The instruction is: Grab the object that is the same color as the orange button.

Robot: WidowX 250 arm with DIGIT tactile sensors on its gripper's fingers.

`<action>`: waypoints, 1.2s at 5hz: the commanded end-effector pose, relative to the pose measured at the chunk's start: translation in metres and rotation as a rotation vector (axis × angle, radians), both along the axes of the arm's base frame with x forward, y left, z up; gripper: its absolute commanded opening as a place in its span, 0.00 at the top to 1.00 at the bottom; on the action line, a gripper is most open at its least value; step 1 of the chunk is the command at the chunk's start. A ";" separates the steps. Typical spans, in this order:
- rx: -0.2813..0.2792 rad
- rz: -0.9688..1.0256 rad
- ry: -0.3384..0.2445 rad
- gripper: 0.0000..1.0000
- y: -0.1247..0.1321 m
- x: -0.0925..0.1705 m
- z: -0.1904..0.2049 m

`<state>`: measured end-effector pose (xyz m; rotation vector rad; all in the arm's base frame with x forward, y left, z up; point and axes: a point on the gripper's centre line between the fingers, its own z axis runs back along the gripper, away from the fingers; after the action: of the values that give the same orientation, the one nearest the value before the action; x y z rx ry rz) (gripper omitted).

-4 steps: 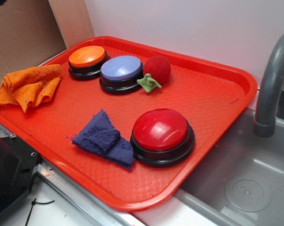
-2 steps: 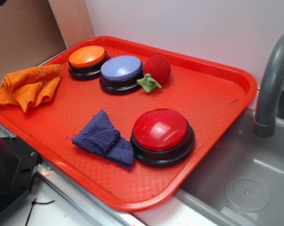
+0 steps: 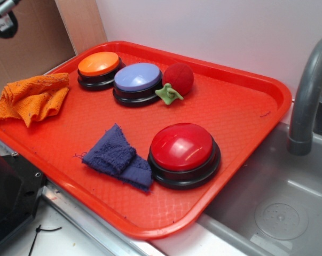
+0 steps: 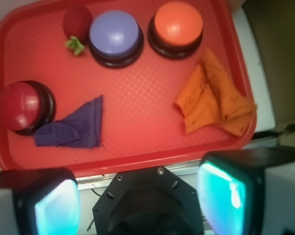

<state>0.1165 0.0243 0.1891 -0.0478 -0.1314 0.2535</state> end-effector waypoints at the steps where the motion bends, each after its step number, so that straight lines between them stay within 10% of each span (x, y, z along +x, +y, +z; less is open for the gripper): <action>1: 0.107 0.471 -0.056 0.00 0.056 0.008 -0.052; 6: 0.168 0.777 -0.132 0.00 0.117 0.039 -0.147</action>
<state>0.1550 0.1354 0.0324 0.1506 -0.2569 1.0118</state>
